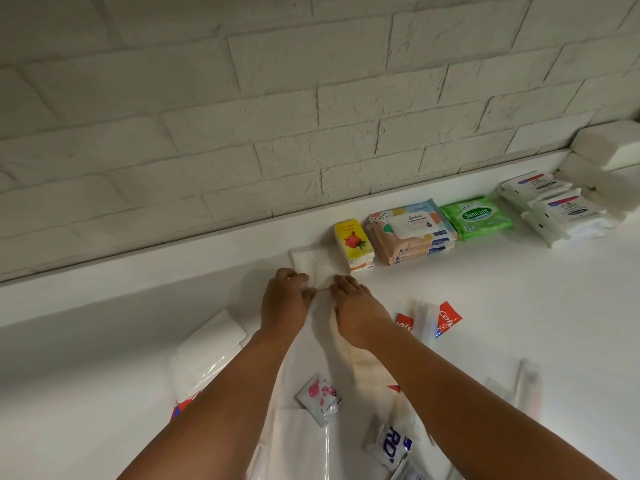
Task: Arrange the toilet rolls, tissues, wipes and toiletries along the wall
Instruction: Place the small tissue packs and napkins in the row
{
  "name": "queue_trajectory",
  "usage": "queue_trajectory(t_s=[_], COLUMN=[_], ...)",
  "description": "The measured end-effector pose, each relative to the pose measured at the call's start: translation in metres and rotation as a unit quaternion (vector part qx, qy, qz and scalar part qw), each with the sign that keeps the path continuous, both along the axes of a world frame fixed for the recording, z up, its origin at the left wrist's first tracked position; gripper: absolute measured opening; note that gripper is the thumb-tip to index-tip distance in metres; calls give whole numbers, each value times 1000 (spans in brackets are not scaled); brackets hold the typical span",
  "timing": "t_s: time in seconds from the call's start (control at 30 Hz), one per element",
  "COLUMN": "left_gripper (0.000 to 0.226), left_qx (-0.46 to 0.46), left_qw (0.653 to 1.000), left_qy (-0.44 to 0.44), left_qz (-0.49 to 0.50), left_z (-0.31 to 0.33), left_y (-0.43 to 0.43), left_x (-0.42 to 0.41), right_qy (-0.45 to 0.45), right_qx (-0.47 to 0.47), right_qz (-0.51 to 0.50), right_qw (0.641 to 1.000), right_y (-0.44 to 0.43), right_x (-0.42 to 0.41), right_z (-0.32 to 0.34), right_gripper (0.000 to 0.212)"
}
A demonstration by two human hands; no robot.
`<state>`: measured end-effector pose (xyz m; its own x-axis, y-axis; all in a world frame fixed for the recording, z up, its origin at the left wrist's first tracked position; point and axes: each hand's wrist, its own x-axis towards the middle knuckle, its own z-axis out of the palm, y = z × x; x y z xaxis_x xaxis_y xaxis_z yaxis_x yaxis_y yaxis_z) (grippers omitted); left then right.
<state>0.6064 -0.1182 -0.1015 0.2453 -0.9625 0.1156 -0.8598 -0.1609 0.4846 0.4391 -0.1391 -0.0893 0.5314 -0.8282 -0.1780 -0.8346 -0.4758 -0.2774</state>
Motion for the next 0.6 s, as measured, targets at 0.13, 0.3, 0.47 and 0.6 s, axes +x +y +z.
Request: queue_trajectory(t_s=[0.13, 0.3, 0.47, 0.6], left_gripper=[36, 50, 45, 42], left_qx=[18, 58, 51, 75], left_qw=[1000, 997, 994, 992], left_qy=[-2, 43, 92, 71], left_qz=[-11, 1, -40, -74], left_z=[2, 16, 24, 20], left_y=[1, 17, 52, 81], left_x=[0, -6, -28, -51], right_qy=[-15, -61, -96, -78], right_qx=[2, -4, -12, -30], right_qz=[-1, -26, -79, -101], right_qw=[1000, 998, 992, 991], right_y=[0, 11, 36, 61], right_x=[-2, -16, -47, -68], right_z=[6, 20, 21, 22], right_gripper=[57, 52, 42, 43])
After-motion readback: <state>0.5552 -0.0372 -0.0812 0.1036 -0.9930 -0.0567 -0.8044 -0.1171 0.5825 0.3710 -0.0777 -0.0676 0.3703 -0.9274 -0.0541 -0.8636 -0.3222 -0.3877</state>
